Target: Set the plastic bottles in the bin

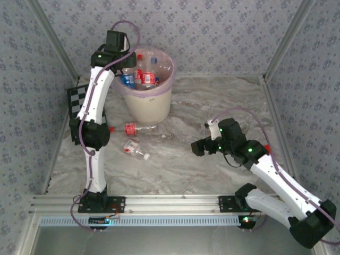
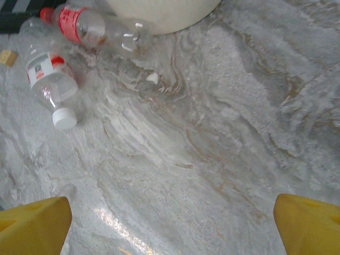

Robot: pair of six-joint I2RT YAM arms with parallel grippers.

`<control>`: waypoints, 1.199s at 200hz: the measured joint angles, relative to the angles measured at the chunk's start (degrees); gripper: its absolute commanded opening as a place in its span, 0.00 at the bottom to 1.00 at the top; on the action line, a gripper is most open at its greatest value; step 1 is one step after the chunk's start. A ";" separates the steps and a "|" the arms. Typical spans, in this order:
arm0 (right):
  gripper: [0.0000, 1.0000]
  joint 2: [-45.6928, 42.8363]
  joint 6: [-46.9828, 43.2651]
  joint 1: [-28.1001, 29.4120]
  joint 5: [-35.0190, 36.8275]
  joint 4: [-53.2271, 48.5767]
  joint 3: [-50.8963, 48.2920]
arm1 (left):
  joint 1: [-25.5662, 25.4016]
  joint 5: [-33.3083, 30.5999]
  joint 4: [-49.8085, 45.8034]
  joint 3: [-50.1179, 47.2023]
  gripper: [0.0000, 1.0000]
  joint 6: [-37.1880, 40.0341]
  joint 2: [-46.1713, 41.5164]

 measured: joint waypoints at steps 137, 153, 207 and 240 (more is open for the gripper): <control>0.84 42.93 -0.50 28.81 11.47 14.05 20.76 | -0.44 10.21 -2.67 -18.73 1.00 0.46 -33.94; 0.87 47.78 -1.01 30.01 11.67 15.34 25.33 | -0.24 12.44 1.46 -33.55 1.00 -1.95 -45.92; 1.00 58.60 -0.48 28.70 10.10 15.87 33.94 | 4.31 18.43 11.96 -69.81 1.00 -13.64 -65.37; 1.00 63.01 -0.50 28.26 9.70 15.23 36.48 | 9.01 19.82 19.15 -91.03 1.00 -23.47 -72.85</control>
